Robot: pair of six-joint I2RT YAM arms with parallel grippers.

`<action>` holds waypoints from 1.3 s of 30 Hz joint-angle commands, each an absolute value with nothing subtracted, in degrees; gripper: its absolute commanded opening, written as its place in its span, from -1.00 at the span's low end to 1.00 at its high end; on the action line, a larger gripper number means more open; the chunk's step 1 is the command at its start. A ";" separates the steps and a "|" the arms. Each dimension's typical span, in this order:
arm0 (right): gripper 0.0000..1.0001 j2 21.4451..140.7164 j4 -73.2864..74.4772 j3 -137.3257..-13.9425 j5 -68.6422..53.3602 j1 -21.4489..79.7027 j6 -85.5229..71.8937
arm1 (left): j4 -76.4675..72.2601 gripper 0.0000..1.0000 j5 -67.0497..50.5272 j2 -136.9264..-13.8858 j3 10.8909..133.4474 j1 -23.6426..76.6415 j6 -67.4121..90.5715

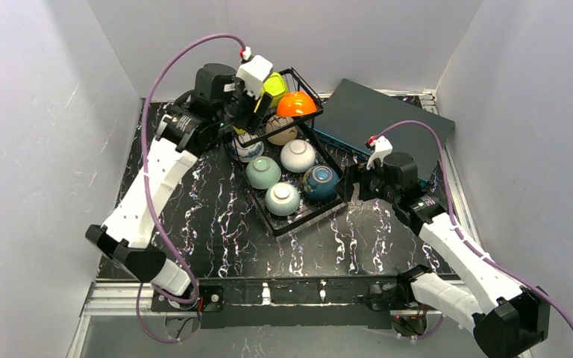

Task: Unload the bowls from the dish rack
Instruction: Place the bowl at the center of the board.

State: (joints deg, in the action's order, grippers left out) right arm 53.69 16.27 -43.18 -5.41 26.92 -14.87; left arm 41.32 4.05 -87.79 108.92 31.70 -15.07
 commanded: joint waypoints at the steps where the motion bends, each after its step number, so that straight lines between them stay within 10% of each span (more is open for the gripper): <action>1: 0.97 52.23 11.30 -43.51 -7.73 27.87 -17.24 | 35.96 -0.60 3.64 -80.40 107.14 31.82 -4.89; 39: 0.85 57.35 -19.84 -41.10 -1.15 46.43 -42.88 | -2.60 -0.75 -12.88 -46.26 49.79 31.82 56.16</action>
State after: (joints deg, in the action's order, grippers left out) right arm 56.10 -13.15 -41.39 -3.99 43.86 -41.06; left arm 8.25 -9.45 -49.04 53.98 31.70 48.45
